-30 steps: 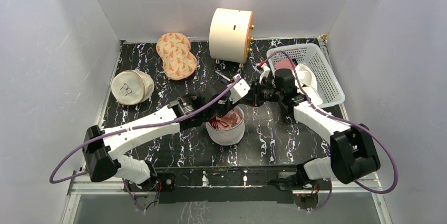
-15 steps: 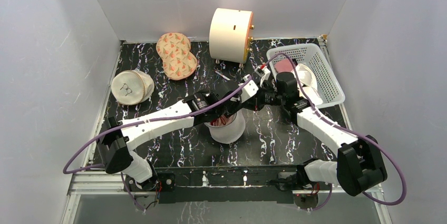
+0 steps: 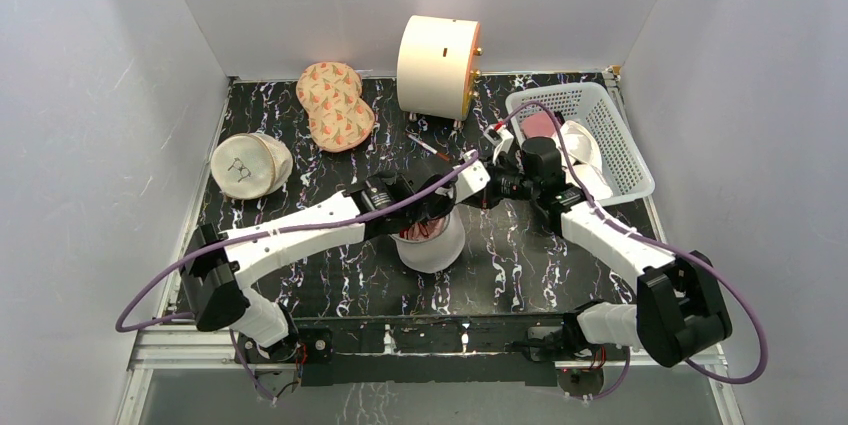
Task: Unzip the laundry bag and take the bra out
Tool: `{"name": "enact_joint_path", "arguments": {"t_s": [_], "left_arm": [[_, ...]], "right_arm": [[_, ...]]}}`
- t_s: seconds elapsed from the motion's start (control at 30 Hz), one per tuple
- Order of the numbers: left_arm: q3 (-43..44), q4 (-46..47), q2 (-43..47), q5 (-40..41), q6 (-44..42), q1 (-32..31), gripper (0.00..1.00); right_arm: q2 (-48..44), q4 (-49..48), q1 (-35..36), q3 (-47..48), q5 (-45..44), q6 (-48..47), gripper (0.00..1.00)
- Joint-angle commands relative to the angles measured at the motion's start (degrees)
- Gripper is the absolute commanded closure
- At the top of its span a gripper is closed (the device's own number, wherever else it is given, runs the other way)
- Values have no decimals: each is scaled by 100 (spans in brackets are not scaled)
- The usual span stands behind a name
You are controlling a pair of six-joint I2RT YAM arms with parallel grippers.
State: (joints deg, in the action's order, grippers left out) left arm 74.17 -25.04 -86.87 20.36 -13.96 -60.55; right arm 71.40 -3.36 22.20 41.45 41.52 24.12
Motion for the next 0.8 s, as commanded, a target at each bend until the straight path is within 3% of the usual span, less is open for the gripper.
{"name": "enact_joint_path", "arguments": {"t_s": [0.0, 0.43, 0.77], "left_arm": [[40, -248, 559, -185, -187, -18, 100], [434, -1105, 1052, -1382, -691, -35, 100], [681, -1144, 1199, -1700, -738, -44, 100]], "right_arm": [[233, -233, -83, 266, -65, -25, 100], [867, -98, -207, 660, 716, -1003, 100], [1283, -1007, -134, 755, 1705, -942, 100]]}}
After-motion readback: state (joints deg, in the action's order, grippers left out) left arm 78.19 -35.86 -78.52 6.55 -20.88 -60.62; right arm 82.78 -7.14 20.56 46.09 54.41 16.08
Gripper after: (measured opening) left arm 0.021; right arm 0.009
